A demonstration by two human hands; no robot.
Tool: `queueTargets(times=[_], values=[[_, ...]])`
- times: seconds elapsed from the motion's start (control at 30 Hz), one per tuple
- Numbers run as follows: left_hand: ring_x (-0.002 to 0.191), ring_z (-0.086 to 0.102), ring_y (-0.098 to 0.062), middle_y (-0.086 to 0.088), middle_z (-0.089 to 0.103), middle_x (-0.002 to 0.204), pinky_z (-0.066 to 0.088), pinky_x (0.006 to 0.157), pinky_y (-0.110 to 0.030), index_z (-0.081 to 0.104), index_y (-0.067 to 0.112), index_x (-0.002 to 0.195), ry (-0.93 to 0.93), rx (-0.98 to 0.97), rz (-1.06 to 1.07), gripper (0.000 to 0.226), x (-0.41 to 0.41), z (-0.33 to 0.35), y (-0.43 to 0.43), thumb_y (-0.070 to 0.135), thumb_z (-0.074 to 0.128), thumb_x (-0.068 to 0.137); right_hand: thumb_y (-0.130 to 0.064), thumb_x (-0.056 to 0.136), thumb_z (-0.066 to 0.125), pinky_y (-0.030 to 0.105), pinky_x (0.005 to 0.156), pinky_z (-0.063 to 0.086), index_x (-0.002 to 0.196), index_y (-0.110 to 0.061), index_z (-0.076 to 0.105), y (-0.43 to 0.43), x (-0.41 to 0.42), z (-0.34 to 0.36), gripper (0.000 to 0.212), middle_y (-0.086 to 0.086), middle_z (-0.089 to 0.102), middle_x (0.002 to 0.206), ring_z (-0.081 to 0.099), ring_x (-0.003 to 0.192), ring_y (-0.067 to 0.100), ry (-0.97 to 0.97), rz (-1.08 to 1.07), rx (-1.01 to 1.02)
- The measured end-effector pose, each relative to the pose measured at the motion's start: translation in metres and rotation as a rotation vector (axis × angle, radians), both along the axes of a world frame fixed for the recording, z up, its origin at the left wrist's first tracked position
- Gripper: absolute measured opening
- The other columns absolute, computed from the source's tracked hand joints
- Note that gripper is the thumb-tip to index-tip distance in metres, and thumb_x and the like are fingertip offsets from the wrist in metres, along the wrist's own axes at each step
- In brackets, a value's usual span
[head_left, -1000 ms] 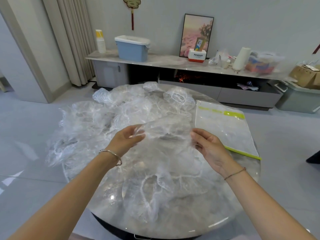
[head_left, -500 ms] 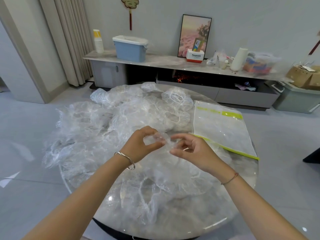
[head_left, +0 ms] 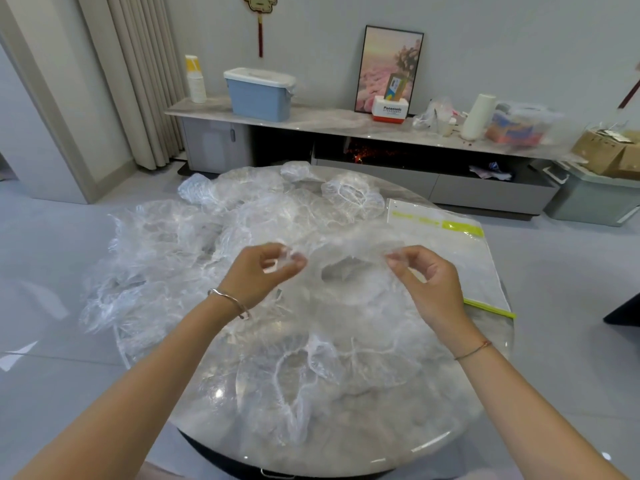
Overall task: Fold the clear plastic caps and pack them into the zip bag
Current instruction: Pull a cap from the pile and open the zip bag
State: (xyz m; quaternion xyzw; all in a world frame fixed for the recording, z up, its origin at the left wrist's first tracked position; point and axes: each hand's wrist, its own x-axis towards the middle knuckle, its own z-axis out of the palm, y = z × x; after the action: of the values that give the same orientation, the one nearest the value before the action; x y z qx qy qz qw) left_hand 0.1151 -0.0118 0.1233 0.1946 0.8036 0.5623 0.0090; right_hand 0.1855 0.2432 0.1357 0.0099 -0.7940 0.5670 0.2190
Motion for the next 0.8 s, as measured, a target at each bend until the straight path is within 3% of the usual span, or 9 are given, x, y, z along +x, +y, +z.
queueTargets(times=[0.13,0.2,0.27,0.37,0.43,0.53,0.6,0.7,0.8], values=[[0.103,0.059,0.005,0.017,0.066,0.109,0.040,0.096,-0.012,0.070,0.018,0.099,0.352,-0.015,0.031,0.025,0.018,0.008,-0.008,0.031,0.069,0.078,-0.025,0.082,0.068,0.013,0.087,0.043,0.086,-0.022,0.069,0.003,0.019,-0.002,0.004,-0.014,0.071,0.091,0.063,0.093,0.001,0.032,0.019,0.093],[0.107,0.056,0.007,0.020,0.061,0.119,0.037,0.096,-0.008,0.068,0.016,0.105,0.391,-0.096,-0.042,0.029,0.025,-0.002,-0.015,0.029,0.069,0.079,-0.032,0.081,0.065,0.011,0.087,0.043,0.086,-0.025,0.069,0.004,0.030,-0.016,0.009,-0.018,0.070,0.091,0.062,0.094,-0.002,-0.020,0.068,0.157],[0.117,0.049,0.009,0.026,0.055,0.126,0.035,0.100,-0.009,0.066,0.026,0.099,0.355,-0.203,-0.157,0.022,0.031,-0.017,-0.018,0.039,0.067,0.081,-0.036,0.080,0.063,0.010,0.090,0.041,0.088,-0.030,0.068,0.006,0.038,-0.036,0.011,-0.022,0.069,0.094,0.060,0.098,-0.008,-0.098,0.115,0.261],[0.123,0.042,0.009,0.023,0.057,0.125,0.027,0.107,-0.014,0.056,0.043,0.095,0.350,-0.384,-0.266,0.017,0.035,-0.041,-0.020,0.054,0.051,0.083,-0.036,0.086,0.061,0.001,0.092,0.028,0.094,-0.027,0.069,0.008,0.044,-0.062,0.014,-0.032,0.058,0.098,0.047,0.101,-0.022,-0.207,0.197,0.532],[0.110,0.051,0.001,0.009,0.067,0.110,0.037,0.101,-0.018,0.059,0.034,0.101,0.459,-0.491,-0.278,0.025,0.040,-0.053,-0.020,0.048,0.045,0.085,-0.029,0.089,0.063,-0.001,0.089,0.029,0.094,-0.024,0.068,0.011,0.044,-0.070,0.008,-0.030,0.058,0.093,0.051,0.096,-0.016,-0.277,0.228,0.597],[0.085,0.058,-0.011,0.005,0.066,0.093,0.048,0.079,-0.026,0.058,0.021,0.104,0.461,-0.570,-0.287,0.033,0.041,-0.060,-0.019,0.044,0.040,0.088,-0.023,0.088,0.066,0.006,0.080,0.039,0.088,-0.031,0.064,0.012,0.046,-0.079,0.009,-0.023,0.066,0.089,0.059,0.093,-0.006,-0.363,0.276,0.559],[0.084,0.061,-0.012,0.012,0.066,0.093,0.047,0.078,-0.027,0.055,0.023,0.107,0.328,-0.557,-0.291,0.025,0.038,-0.064,-0.017,0.039,0.045,0.091,-0.025,0.090,0.064,0.006,0.080,0.040,0.085,-0.029,0.063,0.009,0.045,-0.080,0.007,-0.023,0.067,0.088,0.061,0.091,-0.006,-0.380,0.283,0.469],[0.082,0.066,-0.011,0.022,0.070,0.087,0.051,0.073,-0.030,0.047,0.035,0.100,0.112,-0.468,-0.268,0.005,0.034,-0.066,-0.014,0.037,0.049,0.095,-0.021,0.091,0.061,0.007,0.080,0.042,0.079,-0.012,0.067,0.000,0.039,-0.080,0.016,-0.008,0.071,0.080,0.066,0.082,0.001,-0.390,0.259,0.286],[0.073,0.066,-0.009,0.021,0.070,0.072,0.051,0.074,-0.031,0.050,0.029,0.093,0.027,-0.423,-0.202,0.010,0.030,-0.066,-0.007,0.038,0.047,0.096,-0.012,0.091,0.060,0.017,0.071,0.048,0.075,-0.006,0.067,-0.007,0.033,-0.084,0.018,0.001,0.069,0.066,0.067,0.067,0.011,-0.428,0.153,0.108]])
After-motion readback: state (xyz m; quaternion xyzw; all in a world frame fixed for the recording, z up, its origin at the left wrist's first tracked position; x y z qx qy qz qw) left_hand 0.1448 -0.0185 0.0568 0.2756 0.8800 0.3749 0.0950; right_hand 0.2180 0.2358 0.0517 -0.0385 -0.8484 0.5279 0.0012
